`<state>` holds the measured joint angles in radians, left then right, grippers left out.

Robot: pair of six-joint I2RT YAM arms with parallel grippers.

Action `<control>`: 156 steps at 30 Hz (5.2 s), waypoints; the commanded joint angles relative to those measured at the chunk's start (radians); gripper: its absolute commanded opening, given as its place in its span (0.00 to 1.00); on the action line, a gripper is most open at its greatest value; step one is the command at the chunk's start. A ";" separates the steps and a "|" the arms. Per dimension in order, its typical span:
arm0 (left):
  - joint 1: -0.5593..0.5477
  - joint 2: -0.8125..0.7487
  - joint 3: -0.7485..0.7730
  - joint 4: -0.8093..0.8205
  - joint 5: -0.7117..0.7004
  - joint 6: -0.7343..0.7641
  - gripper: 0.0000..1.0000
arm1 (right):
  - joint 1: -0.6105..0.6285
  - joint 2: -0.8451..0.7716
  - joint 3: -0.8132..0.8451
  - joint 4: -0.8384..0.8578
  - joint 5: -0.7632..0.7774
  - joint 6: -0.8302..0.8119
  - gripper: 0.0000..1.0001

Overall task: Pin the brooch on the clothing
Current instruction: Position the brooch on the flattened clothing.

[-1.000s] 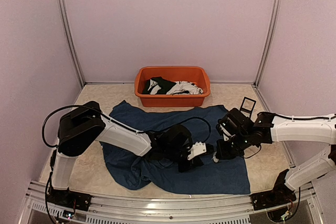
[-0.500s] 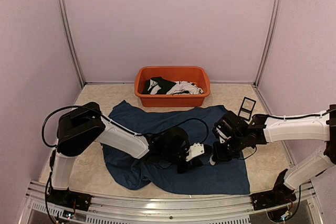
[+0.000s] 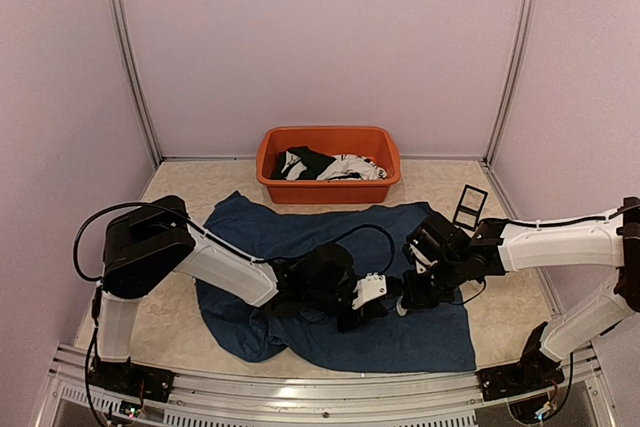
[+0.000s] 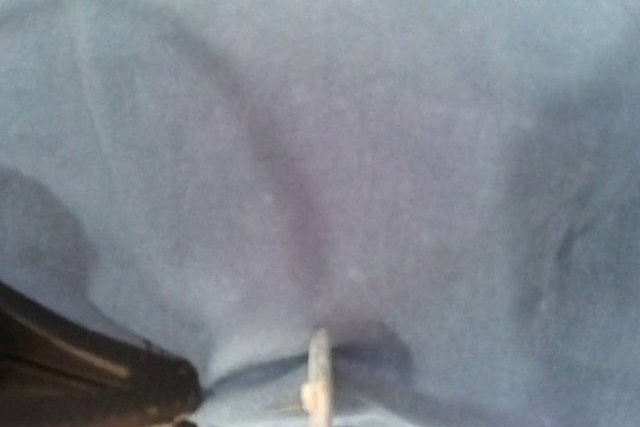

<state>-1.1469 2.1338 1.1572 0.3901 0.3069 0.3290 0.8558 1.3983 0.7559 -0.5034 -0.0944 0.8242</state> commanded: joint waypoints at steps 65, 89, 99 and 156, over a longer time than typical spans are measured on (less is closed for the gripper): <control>-0.030 -0.029 -0.052 0.130 -0.047 0.064 0.00 | 0.121 0.095 0.023 0.016 -0.119 -0.103 0.00; -0.035 -0.048 -0.099 0.178 -0.123 0.091 0.29 | 0.138 0.050 0.071 -0.078 -0.108 -0.149 0.00; -0.034 -0.107 -0.160 0.204 -0.170 0.081 0.52 | 0.138 0.032 0.037 -0.089 -0.123 -0.133 0.00; -0.052 -0.077 -0.087 -0.043 -0.072 0.053 0.48 | 0.138 -0.002 0.072 -0.057 -0.171 -0.116 0.00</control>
<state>-1.1915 2.0228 1.0393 0.3985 0.2337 0.3748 0.9813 1.4174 0.8059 -0.6117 -0.2237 0.7082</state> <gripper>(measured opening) 0.477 0.008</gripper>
